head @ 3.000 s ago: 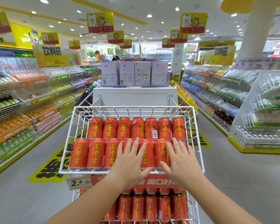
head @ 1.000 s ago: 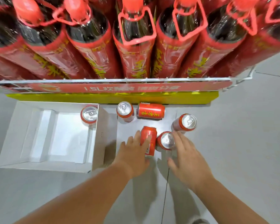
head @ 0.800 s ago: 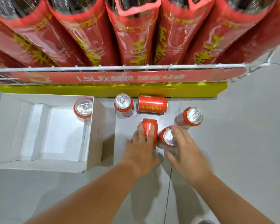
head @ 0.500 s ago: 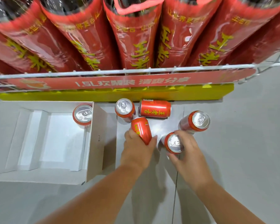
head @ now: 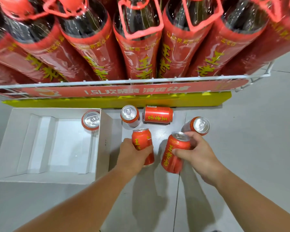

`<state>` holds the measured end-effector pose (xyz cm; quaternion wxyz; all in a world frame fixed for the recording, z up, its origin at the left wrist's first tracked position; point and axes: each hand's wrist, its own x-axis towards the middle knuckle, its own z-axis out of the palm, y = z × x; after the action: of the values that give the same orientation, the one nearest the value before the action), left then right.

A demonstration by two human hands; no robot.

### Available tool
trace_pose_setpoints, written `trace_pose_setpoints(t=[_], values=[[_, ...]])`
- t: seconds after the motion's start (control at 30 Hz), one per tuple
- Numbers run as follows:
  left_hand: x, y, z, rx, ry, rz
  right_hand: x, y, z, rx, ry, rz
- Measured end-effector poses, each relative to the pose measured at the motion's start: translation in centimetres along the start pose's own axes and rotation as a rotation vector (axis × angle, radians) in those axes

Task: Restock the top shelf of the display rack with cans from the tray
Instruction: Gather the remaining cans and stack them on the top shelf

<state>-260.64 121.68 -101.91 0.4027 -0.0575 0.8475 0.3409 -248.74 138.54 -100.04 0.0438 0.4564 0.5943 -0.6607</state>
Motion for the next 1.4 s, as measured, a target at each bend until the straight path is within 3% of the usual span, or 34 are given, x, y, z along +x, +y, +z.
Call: trace_pose_setpoints(t=[0.1, 0.4, 1.07, 1.4], values=[[-4.2, 1.9, -2.5, 0.016, -0.043, 0.059, -2.3, -2.6, -0.3, 0.126, -0.072, 0.040], [-15.7, 12.0, -11.0, -0.137, 0.087, 0.199, -11.4, -16.2, -1.6, 0.422, -0.234, 0.082], [-48.6, 44.4, -36.2, 0.038, 0.428, 0.684, -41.1, -59.1, -6.8, 0.405, -0.166, -0.426], [-63.6, 54.8, -47.3, -0.033, 0.518, 0.940, -54.6, -75.2, -7.2, 0.377, -0.136, -0.661]])
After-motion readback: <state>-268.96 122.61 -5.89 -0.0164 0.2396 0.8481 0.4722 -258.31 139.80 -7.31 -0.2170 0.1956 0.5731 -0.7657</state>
